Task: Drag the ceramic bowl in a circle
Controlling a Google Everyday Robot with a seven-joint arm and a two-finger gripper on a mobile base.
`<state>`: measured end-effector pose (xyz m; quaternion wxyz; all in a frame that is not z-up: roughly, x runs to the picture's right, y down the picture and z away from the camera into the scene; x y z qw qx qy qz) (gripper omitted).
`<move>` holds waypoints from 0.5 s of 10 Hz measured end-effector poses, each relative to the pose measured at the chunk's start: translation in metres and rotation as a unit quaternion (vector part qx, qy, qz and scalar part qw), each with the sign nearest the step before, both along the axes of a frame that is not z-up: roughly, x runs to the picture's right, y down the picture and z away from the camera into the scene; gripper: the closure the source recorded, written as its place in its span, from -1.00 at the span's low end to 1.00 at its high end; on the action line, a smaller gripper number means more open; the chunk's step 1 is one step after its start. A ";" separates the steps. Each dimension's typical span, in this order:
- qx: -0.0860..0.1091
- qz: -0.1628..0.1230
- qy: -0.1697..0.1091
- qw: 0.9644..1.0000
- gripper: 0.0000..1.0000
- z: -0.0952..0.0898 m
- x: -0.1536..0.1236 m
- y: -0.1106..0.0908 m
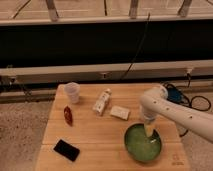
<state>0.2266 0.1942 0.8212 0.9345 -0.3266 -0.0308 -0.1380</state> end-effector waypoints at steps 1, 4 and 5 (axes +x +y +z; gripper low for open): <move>0.001 -0.001 -0.001 1.000 -0.39 0.001 -0.003 -0.002; 0.005 -0.004 -0.003 1.000 0.23 0.004 -0.009 -0.008; 0.005 -0.005 -0.003 1.000 0.41 0.005 -0.010 -0.009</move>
